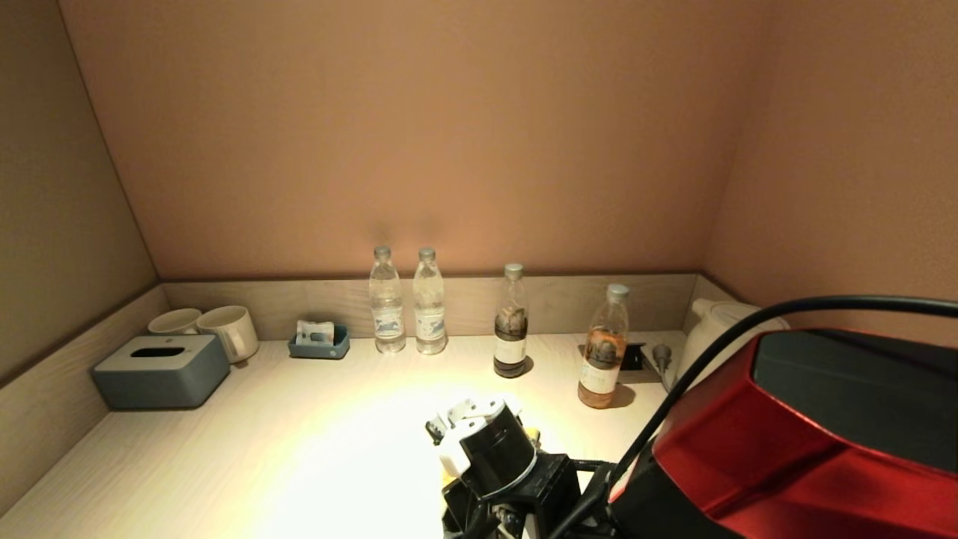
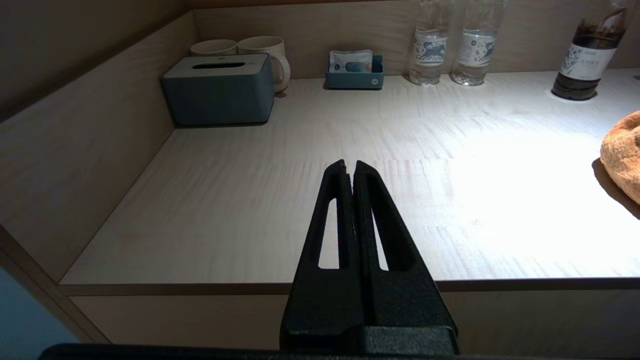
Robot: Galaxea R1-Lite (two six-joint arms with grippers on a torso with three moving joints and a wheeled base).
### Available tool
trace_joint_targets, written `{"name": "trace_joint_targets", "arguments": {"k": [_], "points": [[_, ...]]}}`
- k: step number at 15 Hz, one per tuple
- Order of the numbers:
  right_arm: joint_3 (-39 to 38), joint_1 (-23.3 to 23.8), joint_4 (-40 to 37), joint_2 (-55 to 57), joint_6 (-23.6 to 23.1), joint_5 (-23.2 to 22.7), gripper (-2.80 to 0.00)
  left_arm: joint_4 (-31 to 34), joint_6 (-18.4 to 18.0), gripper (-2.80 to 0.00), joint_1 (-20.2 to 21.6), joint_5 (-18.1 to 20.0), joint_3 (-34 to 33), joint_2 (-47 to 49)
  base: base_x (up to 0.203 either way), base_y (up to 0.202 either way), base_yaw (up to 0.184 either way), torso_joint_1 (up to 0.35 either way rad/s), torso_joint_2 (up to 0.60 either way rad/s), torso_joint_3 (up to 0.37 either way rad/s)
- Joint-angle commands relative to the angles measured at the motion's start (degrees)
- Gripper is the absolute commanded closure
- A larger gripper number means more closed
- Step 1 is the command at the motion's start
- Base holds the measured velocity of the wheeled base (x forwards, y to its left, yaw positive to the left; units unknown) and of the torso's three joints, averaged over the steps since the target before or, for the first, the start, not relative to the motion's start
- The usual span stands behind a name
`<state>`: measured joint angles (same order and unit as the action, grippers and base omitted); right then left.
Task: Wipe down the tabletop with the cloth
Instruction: Sweep the stains on the table, then place the tablecloth
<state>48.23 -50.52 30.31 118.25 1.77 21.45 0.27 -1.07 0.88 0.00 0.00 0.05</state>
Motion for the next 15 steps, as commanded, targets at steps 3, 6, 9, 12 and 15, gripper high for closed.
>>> {"name": "trace_joint_targets", "arguments": {"k": [3,6,9,12,15], "points": [[0.88,-1.34,3.00,-2.48,-2.63,2.59,0.00,0.00,0.02,0.00,-0.09,0.00,0.00,0.04,0.000,0.000,0.000,0.000,0.00,0.000],[2.54,0.21,3.00,-6.51,-3.82,6.60,0.00,0.00,0.02,0.00,0.00,0.00,0.00,0.04,0.000,0.000,0.000,0.000,0.00,0.000],[3.03,1.63,3.00,-8.63,-4.65,7.61,0.00,0.00,0.02,0.00,0.00,0.00,0.00,0.04,0.000,0.000,0.000,0.000,0.00,0.000],[3.92,11.50,3.00,-20.26,-6.88,10.54,0.00,0.00,0.02,0.00,0.00,0.00,0.00,0.04,0.000,0.000,0.000,0.000,0.00,0.000],[3.12,23.91,3.00,-26.13,-7.80,12.24,0.00,0.00,0.02,0.00,0.00,0.00,0.00,0.04,0.000,0.000,0.000,0.000,0.00,0.000]]}}
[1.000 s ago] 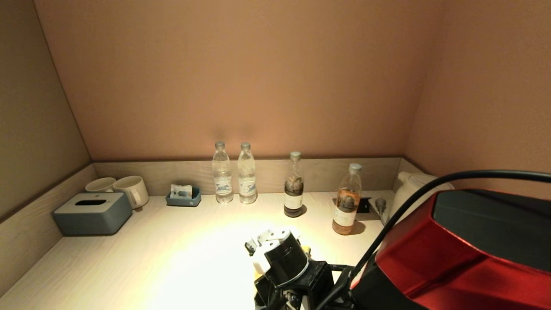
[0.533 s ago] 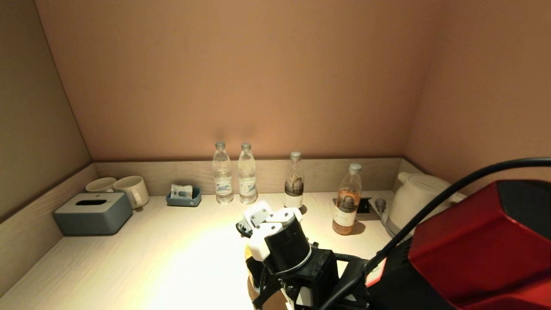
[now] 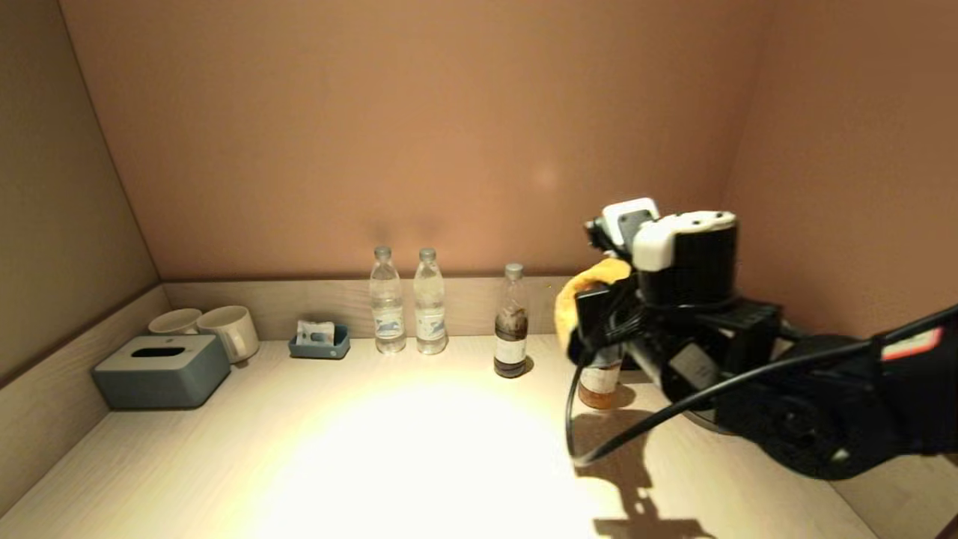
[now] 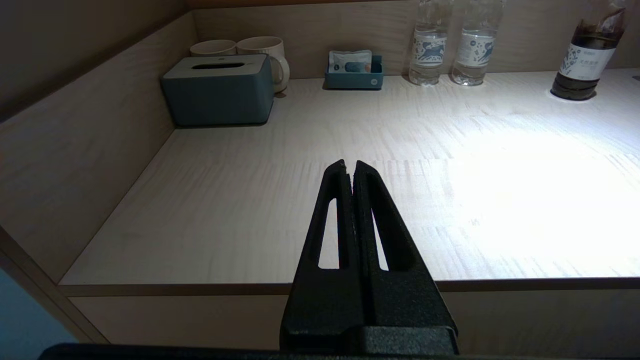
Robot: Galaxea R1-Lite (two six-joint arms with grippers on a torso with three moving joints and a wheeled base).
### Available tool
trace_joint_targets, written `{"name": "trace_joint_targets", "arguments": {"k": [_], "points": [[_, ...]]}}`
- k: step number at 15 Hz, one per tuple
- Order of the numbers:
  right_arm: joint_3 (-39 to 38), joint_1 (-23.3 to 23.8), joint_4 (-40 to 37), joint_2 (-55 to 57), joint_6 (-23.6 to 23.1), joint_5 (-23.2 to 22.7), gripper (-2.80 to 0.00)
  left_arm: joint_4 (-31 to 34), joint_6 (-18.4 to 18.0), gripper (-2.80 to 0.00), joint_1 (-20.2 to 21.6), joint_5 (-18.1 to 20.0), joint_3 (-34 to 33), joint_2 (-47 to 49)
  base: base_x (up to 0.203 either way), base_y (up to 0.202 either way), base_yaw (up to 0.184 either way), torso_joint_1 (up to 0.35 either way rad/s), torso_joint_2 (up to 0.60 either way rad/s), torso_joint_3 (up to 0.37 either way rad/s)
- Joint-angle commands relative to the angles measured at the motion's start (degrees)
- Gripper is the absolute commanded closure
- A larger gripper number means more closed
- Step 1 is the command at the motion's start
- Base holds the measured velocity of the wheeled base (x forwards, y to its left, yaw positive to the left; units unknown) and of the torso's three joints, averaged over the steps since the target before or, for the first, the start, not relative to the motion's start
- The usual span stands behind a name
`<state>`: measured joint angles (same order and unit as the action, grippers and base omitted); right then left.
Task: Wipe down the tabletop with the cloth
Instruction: Place the tablecloth
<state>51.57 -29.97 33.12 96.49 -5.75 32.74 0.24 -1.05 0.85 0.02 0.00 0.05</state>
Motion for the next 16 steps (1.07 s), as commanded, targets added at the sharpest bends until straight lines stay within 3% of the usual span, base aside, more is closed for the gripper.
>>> {"name": "trace_joint_targets", "arguments": {"k": [1,3,6,11,13,16], "points": [[-0.43,6.50,0.19,-5.62,-0.27,1.12,0.00,0.02,-0.01,0.00,0.03,-0.02,0.00,0.04,0.000,0.000,0.000,0.000,0.00,0.000],[-0.87,14.91,0.19,-7.40,-0.09,1.07,0.00,0.02,-0.01,0.00,0.03,-0.02,0.00,0.04,0.000,0.000,0.000,0.000,0.00,0.000],[-4.54,21.79,1.33,-7.87,1.40,1.29,0.00,0.02,-0.01,0.00,0.03,-0.02,0.00,0.04,0.000,0.000,0.000,0.000,0.00,0.000],[-11.00,23.91,1.61,-7.24,8.88,1.63,0.00,0.02,-0.01,0.00,0.03,-0.02,0.00,0.04,0.000,0.000,0.000,0.000,0.00,0.000],[-15.26,23.91,1.32,-6.50,14.87,1.63,0.00,0.02,-0.01,0.00,0.03,-0.02,0.00,0.04,0.000,0.000,0.000,0.000,0.00,0.000],[-17.03,23.91,0.45,-5.96,17.18,1.54,0.00,0.02,-0.01,0.00,0.03,-0.02,0.00,0.04,0.000,0.000,0.000,0.000,0.00,0.000]]}}
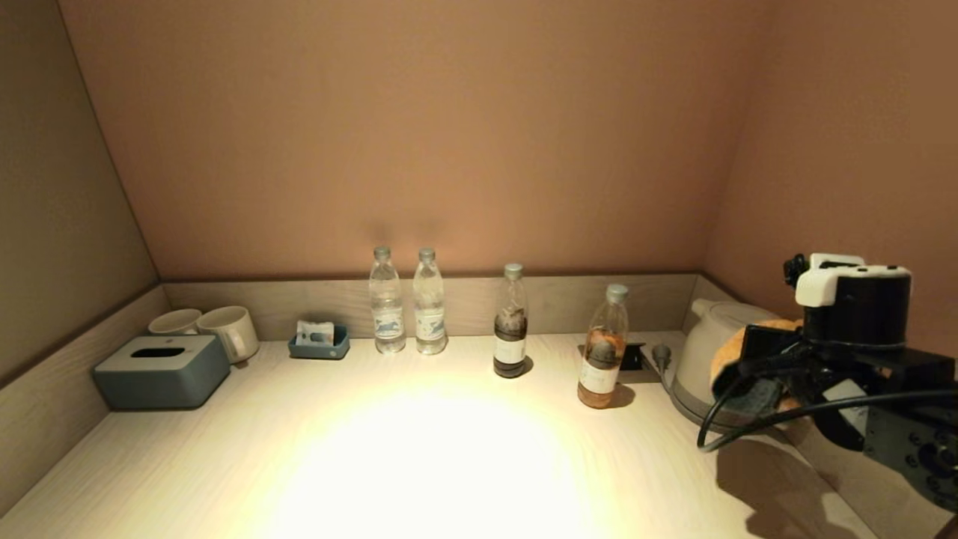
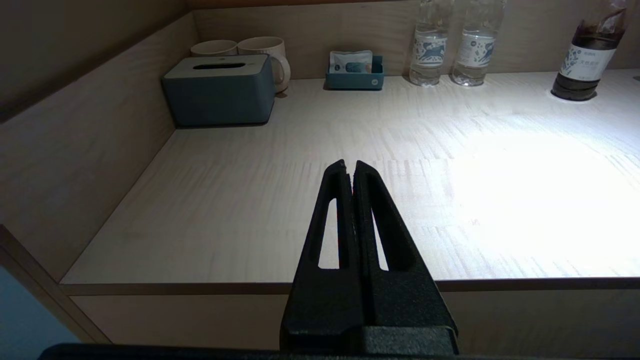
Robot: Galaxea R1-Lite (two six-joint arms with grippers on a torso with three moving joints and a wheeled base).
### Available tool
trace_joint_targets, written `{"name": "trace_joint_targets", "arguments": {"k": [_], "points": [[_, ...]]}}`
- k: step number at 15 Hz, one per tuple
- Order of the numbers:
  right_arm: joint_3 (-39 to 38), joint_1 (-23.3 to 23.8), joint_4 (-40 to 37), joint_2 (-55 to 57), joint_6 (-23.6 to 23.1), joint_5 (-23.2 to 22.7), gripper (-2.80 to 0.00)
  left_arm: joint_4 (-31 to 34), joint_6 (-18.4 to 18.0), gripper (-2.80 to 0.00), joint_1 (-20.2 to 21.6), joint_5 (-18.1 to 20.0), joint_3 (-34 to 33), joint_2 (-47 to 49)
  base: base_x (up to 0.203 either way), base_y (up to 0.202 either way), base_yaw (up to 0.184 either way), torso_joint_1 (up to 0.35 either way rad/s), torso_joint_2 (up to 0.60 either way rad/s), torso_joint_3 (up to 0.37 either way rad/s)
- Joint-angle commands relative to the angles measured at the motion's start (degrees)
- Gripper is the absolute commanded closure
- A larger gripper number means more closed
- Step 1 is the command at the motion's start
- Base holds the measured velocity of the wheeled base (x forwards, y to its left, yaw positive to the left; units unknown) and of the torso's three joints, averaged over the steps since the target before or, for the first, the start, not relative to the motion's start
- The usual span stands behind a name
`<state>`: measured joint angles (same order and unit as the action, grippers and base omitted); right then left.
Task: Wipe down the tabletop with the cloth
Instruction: Place the tablecloth
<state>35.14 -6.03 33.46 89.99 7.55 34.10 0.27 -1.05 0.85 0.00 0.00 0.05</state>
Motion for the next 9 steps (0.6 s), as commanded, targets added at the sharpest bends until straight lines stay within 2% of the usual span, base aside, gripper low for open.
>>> {"name": "trace_joint_targets", "arguments": {"k": [1,5,9], "points": [[-0.80,-0.03,-0.28,1.11,4.89,0.15,0.00,0.00,-0.01,0.00,0.03,0.00,0.00,0.04,0.000,0.000,0.000,0.000,0.00,0.000],[-0.85,0.21,-2.46,8.82,12.32,-0.16,0.00,0.00,-0.01,0.00,-0.04,0.00,0.00,0.04,0.000,0.000,0.000,0.000,0.00,0.000],[-0.26,3.30,-2.36,16.00,14.58,-0.17,0.00,0.00,-0.01,0.00,0.03,0.00,0.00,0.04,0.000,0.000,0.000,0.000,0.00,0.000]]}}
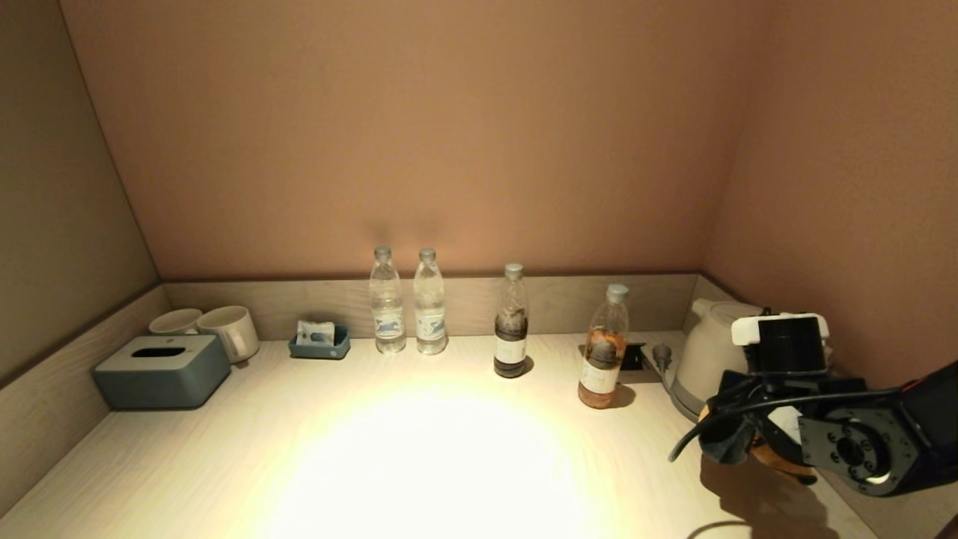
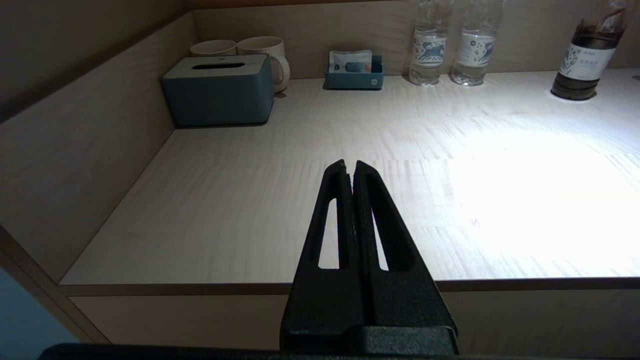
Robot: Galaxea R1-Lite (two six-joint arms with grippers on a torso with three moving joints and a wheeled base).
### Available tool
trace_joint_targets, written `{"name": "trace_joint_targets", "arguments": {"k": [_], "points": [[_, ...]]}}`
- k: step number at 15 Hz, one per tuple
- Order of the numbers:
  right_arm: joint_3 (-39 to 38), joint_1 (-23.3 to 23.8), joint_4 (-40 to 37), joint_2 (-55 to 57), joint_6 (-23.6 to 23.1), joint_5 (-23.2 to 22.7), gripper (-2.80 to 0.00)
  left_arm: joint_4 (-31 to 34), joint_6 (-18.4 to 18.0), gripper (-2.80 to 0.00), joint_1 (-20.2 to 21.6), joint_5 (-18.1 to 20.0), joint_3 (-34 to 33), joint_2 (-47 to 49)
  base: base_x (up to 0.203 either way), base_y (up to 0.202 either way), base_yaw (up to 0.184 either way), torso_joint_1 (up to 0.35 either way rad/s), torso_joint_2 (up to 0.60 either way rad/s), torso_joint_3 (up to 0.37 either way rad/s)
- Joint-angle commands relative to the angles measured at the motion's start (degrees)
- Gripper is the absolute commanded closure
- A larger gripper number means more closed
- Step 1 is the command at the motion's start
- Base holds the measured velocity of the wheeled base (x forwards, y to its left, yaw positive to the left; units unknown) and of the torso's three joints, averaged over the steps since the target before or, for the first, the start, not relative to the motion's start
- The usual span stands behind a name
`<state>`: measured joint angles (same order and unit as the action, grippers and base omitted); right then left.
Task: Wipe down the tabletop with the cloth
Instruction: Place the tablecloth
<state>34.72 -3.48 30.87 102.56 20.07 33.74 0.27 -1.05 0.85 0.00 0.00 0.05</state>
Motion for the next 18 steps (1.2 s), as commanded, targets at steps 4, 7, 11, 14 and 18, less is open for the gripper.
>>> {"name": "trace_joint_targets", "arguments": {"k": [4,7,11,14,18], "points": [[0.65,3.44,0.46,8.13,2.70,-0.10,0.00,0.00,-0.01,0.00,0.03,0.00,0.00,0.04,0.000,0.000,0.000,0.000,0.00,0.000],[1.29,4.54,0.51,10.08,3.26,-0.17,0.00,0.00,-0.01,0.00,0.03,0.00,0.00,0.04,0.000,0.000,0.000,0.000,0.00,0.000],[2.95,5.29,0.44,12.24,3.61,-0.17,0.00,0.00,-0.01,0.00,0.03,0.00,0.00,0.04,0.000,0.000,0.000,0.000,0.00,0.000],[3.16,5.42,0.51,12.75,3.57,-0.17,0.00,0.00,-0.01,0.00,0.03,0.00,0.00,0.04,0.000,0.000,0.000,0.000,0.00,0.000],[3.86,5.33,0.51,13.19,3.57,-0.17,-2.80,0.00,-0.01,0.00,0.03,0.00,0.00,0.04,0.000,0.000,0.000,0.000,0.00,0.000]]}}
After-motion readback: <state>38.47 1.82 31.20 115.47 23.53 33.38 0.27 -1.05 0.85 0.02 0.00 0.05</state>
